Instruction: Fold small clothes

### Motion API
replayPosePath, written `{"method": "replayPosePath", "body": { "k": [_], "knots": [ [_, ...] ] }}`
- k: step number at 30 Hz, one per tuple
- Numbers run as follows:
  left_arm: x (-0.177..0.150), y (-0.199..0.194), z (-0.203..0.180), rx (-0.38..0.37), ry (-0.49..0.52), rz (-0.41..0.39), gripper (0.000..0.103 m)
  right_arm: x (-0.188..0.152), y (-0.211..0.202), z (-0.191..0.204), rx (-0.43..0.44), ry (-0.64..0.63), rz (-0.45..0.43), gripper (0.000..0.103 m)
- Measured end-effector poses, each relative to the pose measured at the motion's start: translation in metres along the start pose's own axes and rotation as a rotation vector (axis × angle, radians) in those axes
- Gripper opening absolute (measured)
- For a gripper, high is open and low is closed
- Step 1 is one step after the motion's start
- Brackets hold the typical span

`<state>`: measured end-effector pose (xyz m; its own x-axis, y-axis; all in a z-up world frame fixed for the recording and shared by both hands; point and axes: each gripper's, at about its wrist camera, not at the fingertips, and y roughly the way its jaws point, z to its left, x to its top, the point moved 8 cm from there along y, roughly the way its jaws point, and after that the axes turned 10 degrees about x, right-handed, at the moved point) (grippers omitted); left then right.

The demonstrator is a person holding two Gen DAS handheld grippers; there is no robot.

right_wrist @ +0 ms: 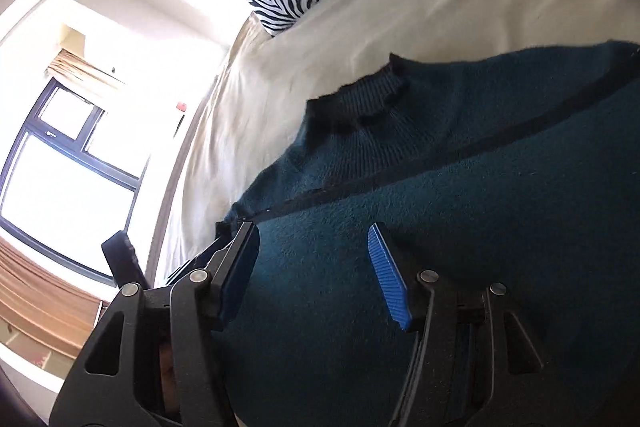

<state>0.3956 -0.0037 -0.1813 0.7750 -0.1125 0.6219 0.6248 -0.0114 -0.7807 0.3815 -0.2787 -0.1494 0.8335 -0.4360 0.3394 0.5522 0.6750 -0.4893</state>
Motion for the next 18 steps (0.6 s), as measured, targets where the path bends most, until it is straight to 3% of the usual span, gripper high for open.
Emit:
{"method": "replayPosePath", "body": {
  "k": [1, 3, 5, 9, 11, 12, 13, 14, 15, 18],
  "knots": [
    [-0.003, -0.001, 0.001, 0.001, -0.003, -0.006, 0.054, 0.002, 0.003, -0.008, -0.008, 0.004, -0.007, 0.048],
    [-0.005, -0.001, 0.005, -0.017, -0.022, -0.005, 0.053, 0.007, 0.002, -0.020, -0.004, 0.028, -0.036, 0.031],
    [-0.006, -0.001, 0.008, -0.041, -0.054, 0.002, 0.052, 0.020, -0.018, -0.043, 0.040, 0.099, -0.098, 0.030],
    [-0.005, -0.001, 0.012, -0.067, -0.091, -0.003, 0.049, 0.033, -0.056, -0.075, -0.007, 0.128, -0.195, 0.026],
    [-0.006, -0.002, 0.012, -0.069, -0.091, -0.005, 0.049, 0.039, -0.099, -0.111, -0.014, 0.213, -0.307, 0.023],
    [-0.006, -0.002, 0.011, -0.068, -0.090, -0.006, 0.049, 0.039, -0.099, -0.111, -0.014, 0.213, -0.307, 0.021],
    [-0.006, -0.002, 0.011, -0.067, -0.088, -0.005, 0.049, 0.041, -0.129, -0.129, -0.063, 0.232, -0.374, 0.021],
    [-0.006, -0.002, 0.010, -0.065, -0.087, -0.004, 0.050, 0.041, -0.129, -0.129, -0.063, 0.232, -0.374, 0.021],
    [-0.006, -0.003, 0.010, -0.063, -0.085, -0.002, 0.050, 0.041, -0.152, -0.141, -0.135, 0.245, -0.416, 0.021],
    [-0.008, -0.016, 0.008, -0.036, -0.081, 0.013, 0.049, 0.029, -0.177, -0.136, -0.185, 0.258, -0.430, 0.024]
  ]
}}
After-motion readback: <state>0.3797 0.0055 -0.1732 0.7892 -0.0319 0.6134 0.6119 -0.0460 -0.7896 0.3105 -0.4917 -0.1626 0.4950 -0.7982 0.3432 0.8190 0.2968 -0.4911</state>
